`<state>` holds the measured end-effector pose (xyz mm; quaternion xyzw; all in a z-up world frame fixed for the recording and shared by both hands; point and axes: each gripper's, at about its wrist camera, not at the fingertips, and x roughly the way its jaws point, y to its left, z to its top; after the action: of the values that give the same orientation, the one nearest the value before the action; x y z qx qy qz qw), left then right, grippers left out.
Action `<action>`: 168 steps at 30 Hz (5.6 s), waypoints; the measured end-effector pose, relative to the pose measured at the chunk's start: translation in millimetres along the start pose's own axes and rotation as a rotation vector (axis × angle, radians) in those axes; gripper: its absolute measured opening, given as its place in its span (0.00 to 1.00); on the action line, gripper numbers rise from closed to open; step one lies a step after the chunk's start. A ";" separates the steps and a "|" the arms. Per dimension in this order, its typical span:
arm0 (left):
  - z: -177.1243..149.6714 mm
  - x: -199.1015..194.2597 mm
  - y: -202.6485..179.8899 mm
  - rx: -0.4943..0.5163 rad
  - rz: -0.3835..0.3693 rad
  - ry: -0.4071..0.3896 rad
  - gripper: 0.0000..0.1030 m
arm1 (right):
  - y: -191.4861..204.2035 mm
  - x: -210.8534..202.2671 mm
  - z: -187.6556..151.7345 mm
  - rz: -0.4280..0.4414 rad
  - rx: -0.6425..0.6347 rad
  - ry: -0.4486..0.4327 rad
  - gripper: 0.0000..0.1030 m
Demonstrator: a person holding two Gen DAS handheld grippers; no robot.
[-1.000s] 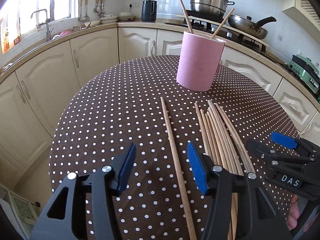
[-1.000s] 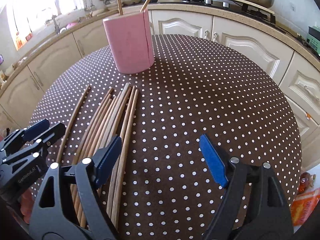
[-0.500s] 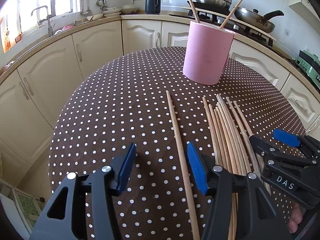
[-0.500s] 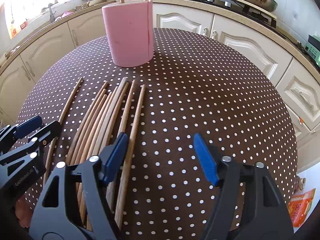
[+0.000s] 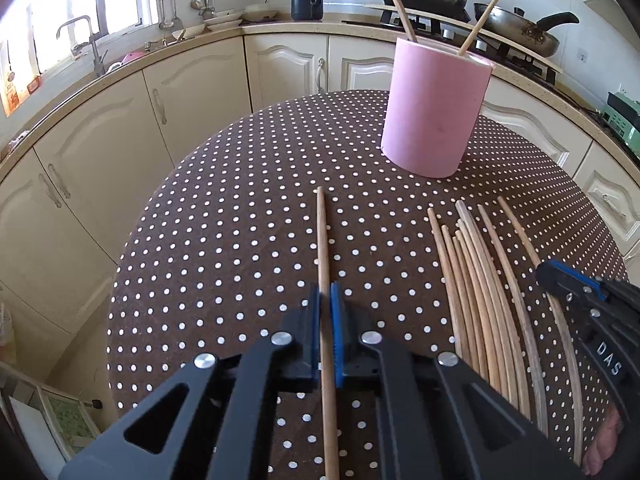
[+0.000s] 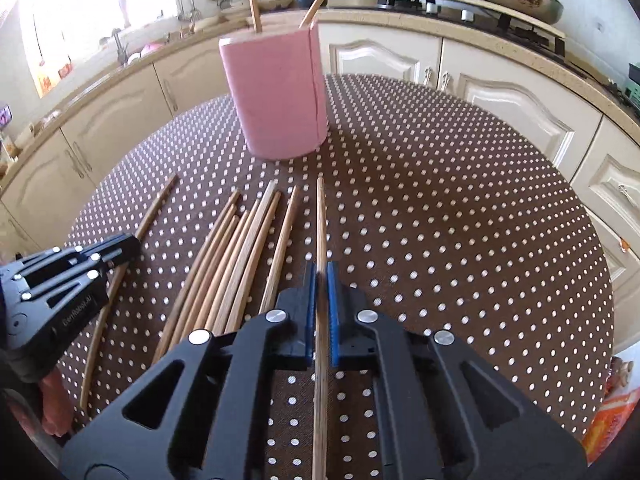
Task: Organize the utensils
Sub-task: 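Lift both chopsticks upright and carry them over the pink cup, then lower both chopsticks into the pink cup and open both grippers, then move both open grippers back down to the loose chopsticks on the table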
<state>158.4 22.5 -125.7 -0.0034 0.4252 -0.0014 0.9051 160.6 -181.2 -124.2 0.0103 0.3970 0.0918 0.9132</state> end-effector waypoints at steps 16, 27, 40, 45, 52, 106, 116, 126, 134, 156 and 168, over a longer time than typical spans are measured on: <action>27.5 -33.9 11.3 -0.083 -0.096 -0.195 0.06 | -26.2 -47.1 24.4 0.069 0.130 -0.256 0.06; 48.9 -67.2 3.9 -0.079 -0.162 -0.336 0.06 | -29.7 -77.1 41.2 0.107 0.155 -0.391 0.06; 69.0 -94.2 -3.2 -0.065 -0.238 -0.460 0.06 | -16.8 -105.5 61.8 0.120 0.103 -0.482 0.06; 73.3 -97.1 -10.6 -0.035 -0.237 -0.485 0.06 | -15.0 -113.5 68.2 0.130 0.093 -0.511 0.06; 100.8 -101.8 -25.6 -0.030 -0.206 -0.528 0.06 | -13.9 -124.1 89.3 0.130 0.079 -0.576 0.06; 170.0 -27.0 -57.1 0.008 -0.144 -0.553 0.07 | -22.0 -33.2 162.3 0.107 0.134 -0.471 0.06; 163.5 -27.6 -52.7 0.005 -0.115 -0.550 0.07 | -20.0 -32.8 164.5 0.092 0.126 -0.462 0.06; 153.2 -40.5 -45.4 0.009 -0.105 -0.564 0.23 | -16.7 -37.6 162.7 0.096 0.086 -0.408 0.20; 141.6 -56.9 -37.1 0.014 -0.104 -0.585 0.29 | -20.6 -56.6 149.7 0.055 0.076 -0.448 0.56; 56.9 -87.1 -7.0 -0.025 -0.121 -0.506 0.38 | -43.2 -93.9 79.4 0.086 0.106 -0.390 0.61; 23.7 -64.3 0.1 -0.007 -0.126 -0.361 0.38 | -31.9 -74.3 39.5 0.082 0.069 -0.239 0.66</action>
<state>135.6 23.0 -61.1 -0.0334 0.2547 -0.0558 0.9648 144.8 -223.5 -46.4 0.0689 0.2873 0.1137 0.9486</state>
